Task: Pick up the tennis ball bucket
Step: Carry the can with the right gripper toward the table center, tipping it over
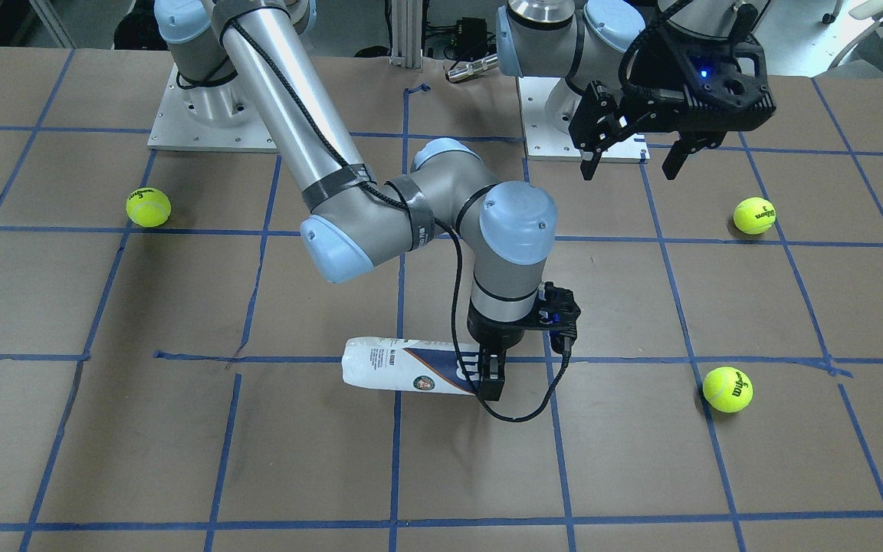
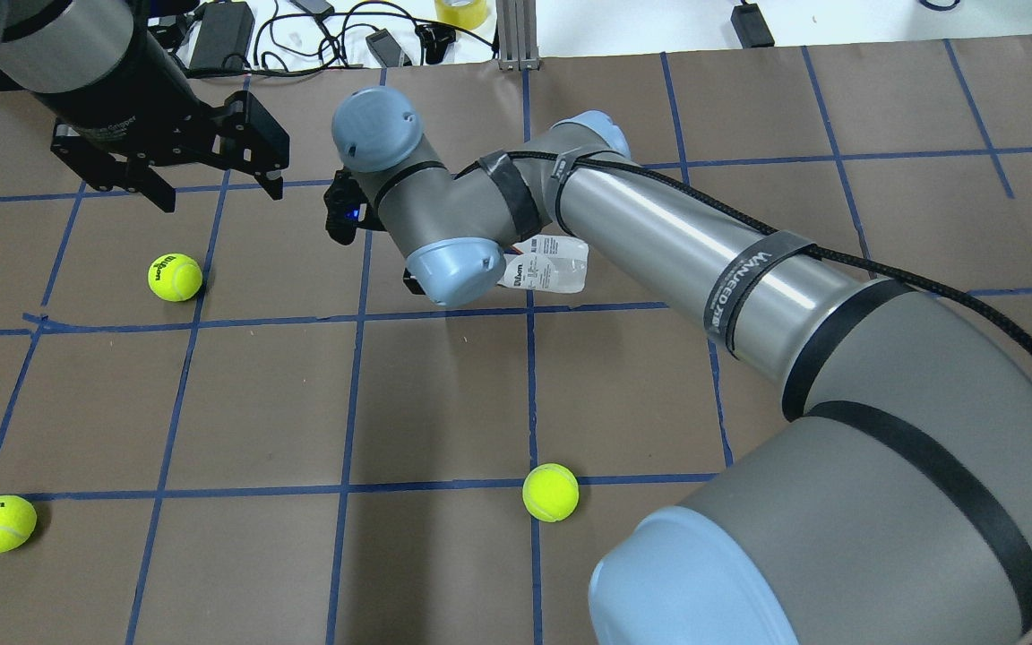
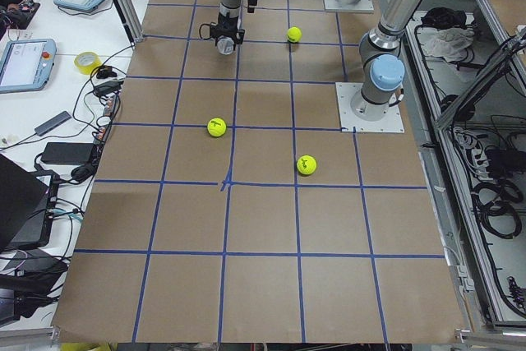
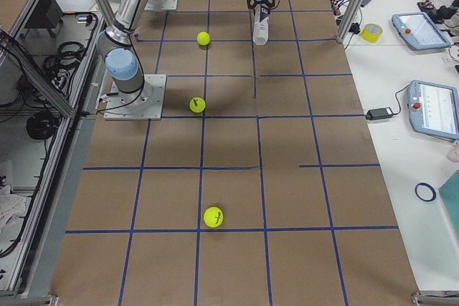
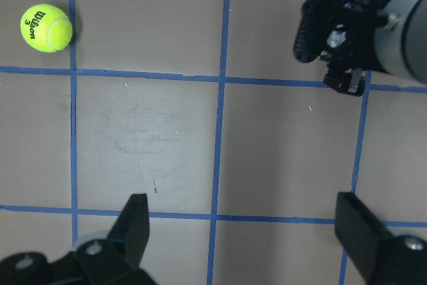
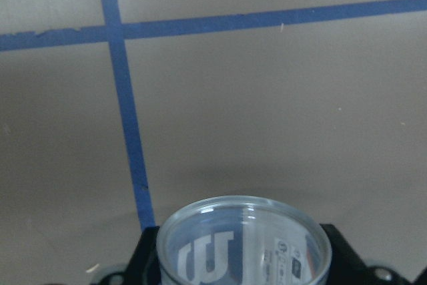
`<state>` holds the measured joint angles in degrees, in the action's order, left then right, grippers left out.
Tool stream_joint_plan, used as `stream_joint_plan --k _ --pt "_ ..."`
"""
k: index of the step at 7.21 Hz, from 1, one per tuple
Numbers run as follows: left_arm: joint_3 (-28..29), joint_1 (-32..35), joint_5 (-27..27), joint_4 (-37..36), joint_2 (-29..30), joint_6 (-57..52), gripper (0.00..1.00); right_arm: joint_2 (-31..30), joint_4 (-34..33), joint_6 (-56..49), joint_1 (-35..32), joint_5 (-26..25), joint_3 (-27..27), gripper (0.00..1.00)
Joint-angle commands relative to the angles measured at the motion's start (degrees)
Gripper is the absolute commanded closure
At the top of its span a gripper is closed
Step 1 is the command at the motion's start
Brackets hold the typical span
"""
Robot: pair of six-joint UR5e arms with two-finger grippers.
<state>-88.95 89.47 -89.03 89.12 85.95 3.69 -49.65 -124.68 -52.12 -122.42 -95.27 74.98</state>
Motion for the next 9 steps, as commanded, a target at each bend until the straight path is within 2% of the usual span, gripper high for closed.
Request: stream_joint_plan --k 1,2,3,5,7,9 --pt "0.0 0.0 0.0 0.0 0.0 0.0 0.0 0.6 -0.6 0.9 -2.0 0.0 0.4 0.68" --pt "0.0 0.0 0.0 0.0 0.0 0.0 0.0 0.8 -3.2 1.1 -2.0 1.0 1.1 0.23" --pt "0.0 0.0 0.0 0.0 0.0 -0.1 0.0 0.4 -3.3 1.1 -2.2 7.6 2.3 0.0" --pt "0.0 0.0 0.0 0.0 0.0 0.0 0.0 0.3 -2.7 1.0 -2.0 9.1 2.6 0.0" --pt "0.0 0.0 0.0 0.0 0.0 -0.1 0.0 -1.6 -2.4 -0.5 -0.4 8.3 2.8 0.0" --pt "0.0 0.0 0.0 0.0 0.0 0.0 0.0 -3.4 -2.4 -1.9 6.5 8.5 2.8 0.0"
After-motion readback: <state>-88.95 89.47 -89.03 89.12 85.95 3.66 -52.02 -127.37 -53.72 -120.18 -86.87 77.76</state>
